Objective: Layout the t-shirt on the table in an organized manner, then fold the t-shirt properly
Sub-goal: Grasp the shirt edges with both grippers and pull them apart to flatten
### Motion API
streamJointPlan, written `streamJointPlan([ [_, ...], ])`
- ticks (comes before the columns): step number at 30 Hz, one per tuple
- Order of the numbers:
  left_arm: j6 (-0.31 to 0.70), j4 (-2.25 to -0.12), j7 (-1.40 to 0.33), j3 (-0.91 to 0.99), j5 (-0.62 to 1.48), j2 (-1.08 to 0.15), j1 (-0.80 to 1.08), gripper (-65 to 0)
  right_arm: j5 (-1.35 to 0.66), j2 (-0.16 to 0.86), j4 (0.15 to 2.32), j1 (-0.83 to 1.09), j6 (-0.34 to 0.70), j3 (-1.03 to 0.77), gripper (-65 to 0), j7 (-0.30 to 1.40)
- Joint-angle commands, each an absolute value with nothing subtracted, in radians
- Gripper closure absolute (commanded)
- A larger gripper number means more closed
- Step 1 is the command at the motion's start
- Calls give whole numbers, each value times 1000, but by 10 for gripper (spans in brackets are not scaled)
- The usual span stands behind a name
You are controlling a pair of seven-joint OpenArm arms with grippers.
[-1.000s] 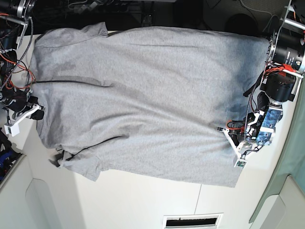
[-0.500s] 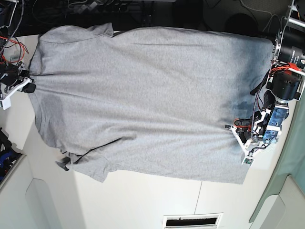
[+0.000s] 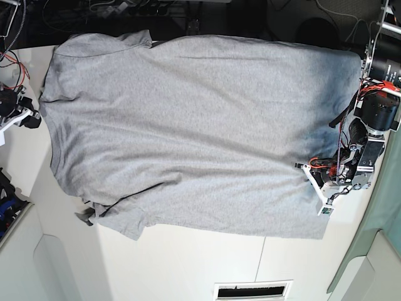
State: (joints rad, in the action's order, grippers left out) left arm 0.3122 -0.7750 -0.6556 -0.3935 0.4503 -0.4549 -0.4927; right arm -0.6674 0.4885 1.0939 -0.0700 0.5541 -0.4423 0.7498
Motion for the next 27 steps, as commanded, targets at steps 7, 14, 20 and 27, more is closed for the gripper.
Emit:
streamJointPlan([
  [7,408,-940,-721,-392,628,-570,-509,-53,-742,515,1229,-85,566,-484,0,840],
  [14,469,-1029,-747,-392,751,-691,-417,-52,-795,511,1249,-51,582,-482,0,884],
  [20,518,-1126,-760,-380,795,-752,-253,-52,-850,492,1250,48,584,-482,0,914],
  [27,520,-1199,-743,-280,754,-711,-86,-52,-872,477,1253,117,599,-482,0,915],
])
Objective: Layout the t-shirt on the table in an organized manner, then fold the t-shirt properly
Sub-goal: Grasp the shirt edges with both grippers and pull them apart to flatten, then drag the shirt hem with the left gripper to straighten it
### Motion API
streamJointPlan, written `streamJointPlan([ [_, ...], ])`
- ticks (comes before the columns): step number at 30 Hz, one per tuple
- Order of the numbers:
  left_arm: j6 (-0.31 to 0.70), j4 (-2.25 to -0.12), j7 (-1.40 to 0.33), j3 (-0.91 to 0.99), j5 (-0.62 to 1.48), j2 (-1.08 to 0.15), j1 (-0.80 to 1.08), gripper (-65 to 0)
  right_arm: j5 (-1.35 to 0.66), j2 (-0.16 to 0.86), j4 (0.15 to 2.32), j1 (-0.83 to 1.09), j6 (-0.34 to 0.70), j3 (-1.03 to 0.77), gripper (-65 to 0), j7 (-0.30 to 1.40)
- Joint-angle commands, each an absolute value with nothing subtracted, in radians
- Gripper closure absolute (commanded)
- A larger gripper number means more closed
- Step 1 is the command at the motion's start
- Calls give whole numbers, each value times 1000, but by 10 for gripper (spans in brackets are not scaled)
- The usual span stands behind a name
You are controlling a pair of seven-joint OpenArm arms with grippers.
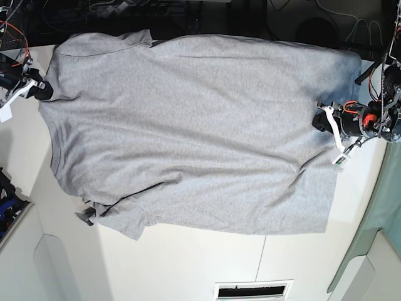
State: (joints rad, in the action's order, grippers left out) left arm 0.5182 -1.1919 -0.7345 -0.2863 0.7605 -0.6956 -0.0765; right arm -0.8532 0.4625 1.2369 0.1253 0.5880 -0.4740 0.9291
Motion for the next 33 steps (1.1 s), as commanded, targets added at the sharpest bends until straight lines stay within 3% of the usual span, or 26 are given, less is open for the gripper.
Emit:
streamJointPlan([
  [1,516,-1192,-725,-280,733,-702,-71,-52,-870,466,1253,117,599,-481,0,913],
  [10,456,-1040,-679,-280,515,-555,-97,-52,-619,435,1213,105,579,-379,0,699],
  [19,448,-794,-657,-280,429,-423,-329,-51,-520,437,951,-108,572,-365,0,627],
  [33,397,-700,-658,-280,369,-403,-516,-52,-439,480,873,-338,542,-365,0,608],
])
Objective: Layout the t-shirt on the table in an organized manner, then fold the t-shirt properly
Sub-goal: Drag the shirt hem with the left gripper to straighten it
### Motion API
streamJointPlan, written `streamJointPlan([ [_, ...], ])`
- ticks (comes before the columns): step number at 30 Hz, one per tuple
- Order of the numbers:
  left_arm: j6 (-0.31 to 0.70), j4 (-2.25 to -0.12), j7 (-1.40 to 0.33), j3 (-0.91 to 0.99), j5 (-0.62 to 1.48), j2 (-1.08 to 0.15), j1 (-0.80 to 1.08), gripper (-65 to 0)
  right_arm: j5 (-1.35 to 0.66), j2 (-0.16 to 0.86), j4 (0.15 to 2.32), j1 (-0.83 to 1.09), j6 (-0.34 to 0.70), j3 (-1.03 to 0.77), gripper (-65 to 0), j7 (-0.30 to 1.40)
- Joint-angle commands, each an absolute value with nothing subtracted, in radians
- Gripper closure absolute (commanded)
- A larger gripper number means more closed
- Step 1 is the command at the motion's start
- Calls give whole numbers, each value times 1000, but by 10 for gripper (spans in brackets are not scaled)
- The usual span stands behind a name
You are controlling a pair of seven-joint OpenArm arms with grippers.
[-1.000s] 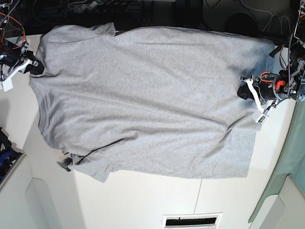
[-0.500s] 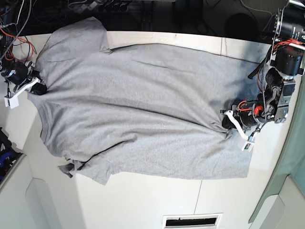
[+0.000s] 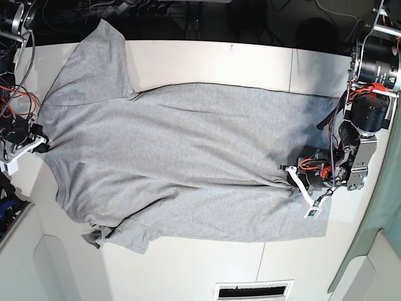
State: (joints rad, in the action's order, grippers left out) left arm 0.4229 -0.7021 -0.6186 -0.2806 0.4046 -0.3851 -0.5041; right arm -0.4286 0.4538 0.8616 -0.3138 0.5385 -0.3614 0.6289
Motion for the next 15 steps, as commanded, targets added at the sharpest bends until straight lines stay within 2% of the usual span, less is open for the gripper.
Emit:
streamJointPlan([
  [1,402,-700,-672,-280,370,-406,-521,-52,-448,485,873,-342,543,-365,0,608],
  [4,470,-706,-736,-280,429,-412,-530,-53,-514,506,883,-342,547,-365,0,610],
  [6,511,-733,-769,-280,515,-427,-522,-88,-545,524,901,-337,547,-367,0,632],
  [9,513,-818,-797,-280,636,-485,-475,-157,-607,564,951,-301,551,-374,0,707],
  [15,513,-1031,-823,-280,760,-649,-322,-187,-724,614,1084,-124,558,-464,0,761],
])
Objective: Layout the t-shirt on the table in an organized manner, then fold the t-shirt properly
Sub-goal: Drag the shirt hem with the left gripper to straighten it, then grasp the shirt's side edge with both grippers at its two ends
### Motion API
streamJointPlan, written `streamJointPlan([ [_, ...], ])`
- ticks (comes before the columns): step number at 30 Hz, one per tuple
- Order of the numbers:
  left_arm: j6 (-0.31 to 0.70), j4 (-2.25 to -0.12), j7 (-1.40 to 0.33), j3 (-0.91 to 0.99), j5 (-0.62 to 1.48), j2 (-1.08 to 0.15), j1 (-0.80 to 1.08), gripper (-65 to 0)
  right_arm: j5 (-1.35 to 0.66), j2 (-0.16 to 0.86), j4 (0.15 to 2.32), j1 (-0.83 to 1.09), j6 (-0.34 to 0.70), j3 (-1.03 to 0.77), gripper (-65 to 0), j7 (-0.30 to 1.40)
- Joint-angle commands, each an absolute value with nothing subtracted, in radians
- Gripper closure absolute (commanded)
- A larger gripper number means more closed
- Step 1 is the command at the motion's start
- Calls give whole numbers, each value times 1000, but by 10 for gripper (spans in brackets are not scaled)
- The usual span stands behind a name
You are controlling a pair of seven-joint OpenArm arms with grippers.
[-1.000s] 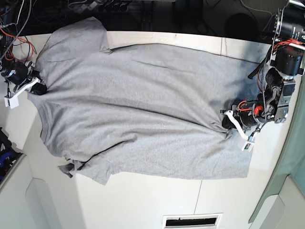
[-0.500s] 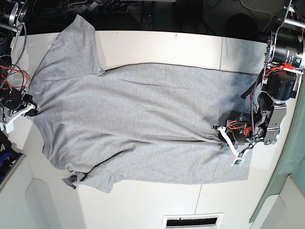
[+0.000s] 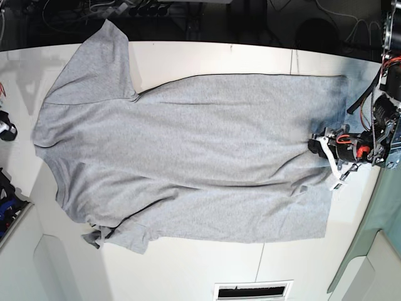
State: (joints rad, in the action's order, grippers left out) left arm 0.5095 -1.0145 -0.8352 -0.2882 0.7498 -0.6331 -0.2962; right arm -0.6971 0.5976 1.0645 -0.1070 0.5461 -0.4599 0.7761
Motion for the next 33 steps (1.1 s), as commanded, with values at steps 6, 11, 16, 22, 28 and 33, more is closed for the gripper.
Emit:
streamJointPlan([
  [6,512,-1164,-839,-218,797,-729,-195,-241,-807,614,1149,27,577,-567,0,808],
  [11,540,-1223,-876,-98,856,-706,-46,-241,-850,610,1155,139,583,-577,0,826],
  [16,600,-1280,-878,-12,946,-695,105,-241,-854,572,1155,181,584,-576,-26,831],
  [22,598,-1422,-892,25,937,-696,220,-241,-857,509,1156,180,606,-574,-194,873],
  [28,592,-1482,-895,110,934,-696,303,-241,-856,455,1160,200,614,-574,-236,906],
  [33,592,-1485,-903,184,948,-696,333,-241,-857,427,1161,208,626,-573,-296,918],
])
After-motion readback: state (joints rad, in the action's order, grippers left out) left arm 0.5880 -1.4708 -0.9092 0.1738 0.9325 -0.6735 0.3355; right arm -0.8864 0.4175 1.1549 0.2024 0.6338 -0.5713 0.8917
